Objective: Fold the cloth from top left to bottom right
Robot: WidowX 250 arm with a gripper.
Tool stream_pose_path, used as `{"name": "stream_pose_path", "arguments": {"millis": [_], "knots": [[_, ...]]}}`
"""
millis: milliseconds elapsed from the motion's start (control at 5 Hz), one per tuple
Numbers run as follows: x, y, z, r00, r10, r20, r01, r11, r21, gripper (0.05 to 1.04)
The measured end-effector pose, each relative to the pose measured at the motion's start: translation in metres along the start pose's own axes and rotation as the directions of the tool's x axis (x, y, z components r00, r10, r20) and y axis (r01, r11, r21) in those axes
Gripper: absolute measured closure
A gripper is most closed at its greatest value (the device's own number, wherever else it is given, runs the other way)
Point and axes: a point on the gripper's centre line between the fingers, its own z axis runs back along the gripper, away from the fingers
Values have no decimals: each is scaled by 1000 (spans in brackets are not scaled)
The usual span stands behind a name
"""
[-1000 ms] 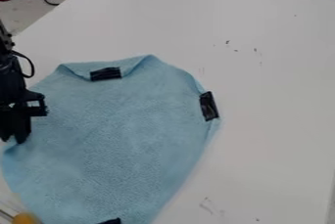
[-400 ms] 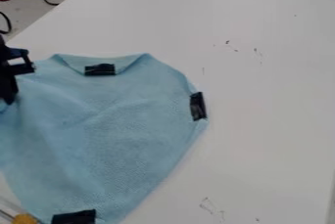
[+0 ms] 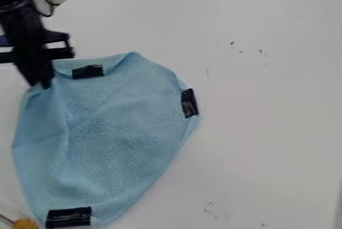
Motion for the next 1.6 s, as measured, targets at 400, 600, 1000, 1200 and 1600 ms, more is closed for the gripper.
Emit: {"name": "stream_pose_path", "arguments": {"millis": [400, 600, 1000, 1200, 1600], "knots": [[6, -90, 4, 996, -90, 6, 90, 996, 2, 996], [-2, -119, -7, 990, -140, -24, 140, 990, -13, 996], [-9, -145, -20, 968, -248, -48, 246, 968, -39, 771], [-7, -141, -20, 963, -264, -43, 264, 964, -25, 482], [-4, -131, -5, 951, -310, -12, 310, 950, 42, 75]]}}
